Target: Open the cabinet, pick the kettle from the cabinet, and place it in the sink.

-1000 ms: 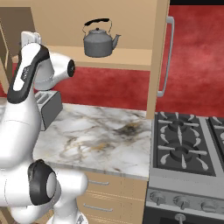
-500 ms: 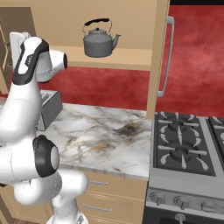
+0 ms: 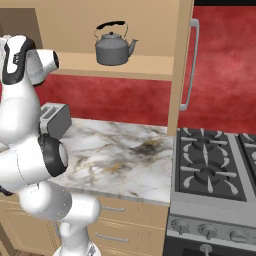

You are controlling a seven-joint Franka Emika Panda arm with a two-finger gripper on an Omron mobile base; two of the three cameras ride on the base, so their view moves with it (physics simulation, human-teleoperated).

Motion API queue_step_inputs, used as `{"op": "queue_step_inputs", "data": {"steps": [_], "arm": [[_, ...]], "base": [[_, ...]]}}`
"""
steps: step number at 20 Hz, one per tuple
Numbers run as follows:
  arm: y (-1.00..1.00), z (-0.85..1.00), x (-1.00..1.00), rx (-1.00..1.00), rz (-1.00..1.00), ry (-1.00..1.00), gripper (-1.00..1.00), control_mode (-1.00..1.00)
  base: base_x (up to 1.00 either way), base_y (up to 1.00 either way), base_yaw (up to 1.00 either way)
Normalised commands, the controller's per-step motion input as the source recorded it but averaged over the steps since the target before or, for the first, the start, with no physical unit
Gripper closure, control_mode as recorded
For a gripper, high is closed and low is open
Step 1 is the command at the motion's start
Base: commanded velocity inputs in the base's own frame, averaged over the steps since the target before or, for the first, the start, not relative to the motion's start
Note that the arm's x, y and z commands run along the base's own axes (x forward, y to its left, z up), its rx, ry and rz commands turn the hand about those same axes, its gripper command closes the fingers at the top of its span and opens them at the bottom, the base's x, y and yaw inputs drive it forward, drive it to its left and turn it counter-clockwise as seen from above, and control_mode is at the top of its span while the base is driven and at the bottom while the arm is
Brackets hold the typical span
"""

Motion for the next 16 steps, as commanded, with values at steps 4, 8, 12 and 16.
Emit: {"op": "queue_step_inputs", "data": {"steps": [4,8,12,16], "arm": [[0.75,-0.20,0.02,-0.18,0.00,-0.02,-1.00,-1.00],[0.41,-0.18,0.14,-0.15,-0.02,0.00,-1.00,-1.00],[-0.09,-0.09,0.19,-0.02,-0.07,0.01,-1.00,-1.00],[-0.43,-0.04,0.19,0.00,-0.07,0.07,-1.00,-1.00]], "base": [[0.00,0.00,0.00],[0.00,0.00,0.00],[0.00,0.00,0.00],[0.00,0.00,0.00]]}}
